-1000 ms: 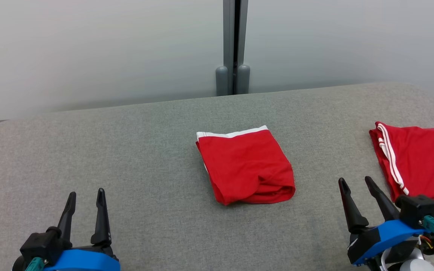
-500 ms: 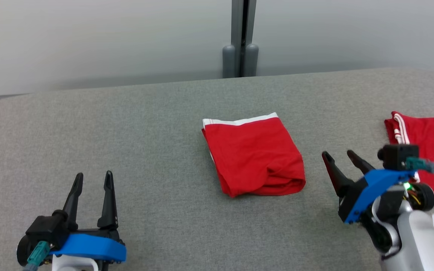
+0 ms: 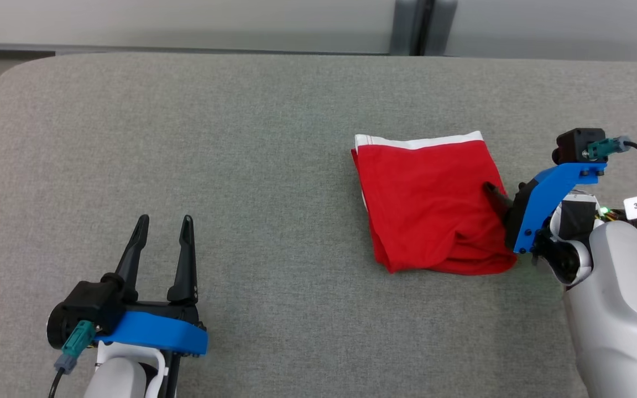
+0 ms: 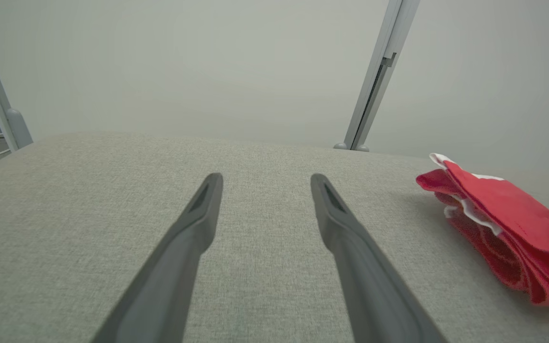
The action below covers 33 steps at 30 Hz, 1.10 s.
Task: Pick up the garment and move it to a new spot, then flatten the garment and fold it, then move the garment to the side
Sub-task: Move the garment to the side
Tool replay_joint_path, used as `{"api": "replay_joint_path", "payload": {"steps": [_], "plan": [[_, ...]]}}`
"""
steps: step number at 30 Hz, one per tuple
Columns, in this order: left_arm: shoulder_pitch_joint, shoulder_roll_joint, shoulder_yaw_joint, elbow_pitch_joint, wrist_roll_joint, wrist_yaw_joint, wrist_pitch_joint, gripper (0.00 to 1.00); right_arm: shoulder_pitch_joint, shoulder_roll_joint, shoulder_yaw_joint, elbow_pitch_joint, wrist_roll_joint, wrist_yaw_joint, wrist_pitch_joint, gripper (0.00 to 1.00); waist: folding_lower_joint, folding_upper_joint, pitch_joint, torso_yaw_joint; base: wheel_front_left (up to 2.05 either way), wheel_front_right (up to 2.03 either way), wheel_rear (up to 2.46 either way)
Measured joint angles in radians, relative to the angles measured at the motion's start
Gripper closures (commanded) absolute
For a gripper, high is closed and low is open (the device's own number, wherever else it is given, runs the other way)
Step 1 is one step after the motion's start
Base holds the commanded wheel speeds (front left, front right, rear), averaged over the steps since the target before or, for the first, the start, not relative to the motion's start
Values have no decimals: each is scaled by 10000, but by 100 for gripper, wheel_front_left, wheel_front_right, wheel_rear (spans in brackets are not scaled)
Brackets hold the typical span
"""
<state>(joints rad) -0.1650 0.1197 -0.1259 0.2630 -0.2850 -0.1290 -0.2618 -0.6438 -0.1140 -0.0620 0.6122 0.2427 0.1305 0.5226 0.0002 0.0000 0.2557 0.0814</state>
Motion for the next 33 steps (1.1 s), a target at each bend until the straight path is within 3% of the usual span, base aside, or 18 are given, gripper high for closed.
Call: {"api": "replay_joint_path", "payload": {"steps": [7,8,9,15,19,25,33], "plan": [[-60,-52,59,0,-25,0,0,0,-470,146,454,1129,77,0,209,0,0,0,393,170,0,0,0],[-62,-61,50,4,-25,0,0,0,-511,104,642,1187,107,0,311,34,0,0,386,126,0,0,0],[-62,-75,40,10,-25,0,0,0,-542,90,805,1233,228,0,383,100,0,0,375,80,0,0,0],[-64,-82,100,-65,2,-2,0,0,-681,-374,2286,995,863,12,583,100,-1,0,397,-450,0,0,0],[-50,25,339,-295,88,0,0,0,-993,-886,3530,224,1751,4,945,100,-1,0,545,-1177,0,0,0],[-46,128,535,-514,167,-2,-2,0,-1807,-2299,5308,-1411,2548,2,1452,100,-1,0,720,-2576,0,0,0],[-288,316,140,-529,334,-2,-2,0,-2563,-3956,6057,-2109,2871,2,1108,100,-1,0,787,-4117,0,0,0]]}}
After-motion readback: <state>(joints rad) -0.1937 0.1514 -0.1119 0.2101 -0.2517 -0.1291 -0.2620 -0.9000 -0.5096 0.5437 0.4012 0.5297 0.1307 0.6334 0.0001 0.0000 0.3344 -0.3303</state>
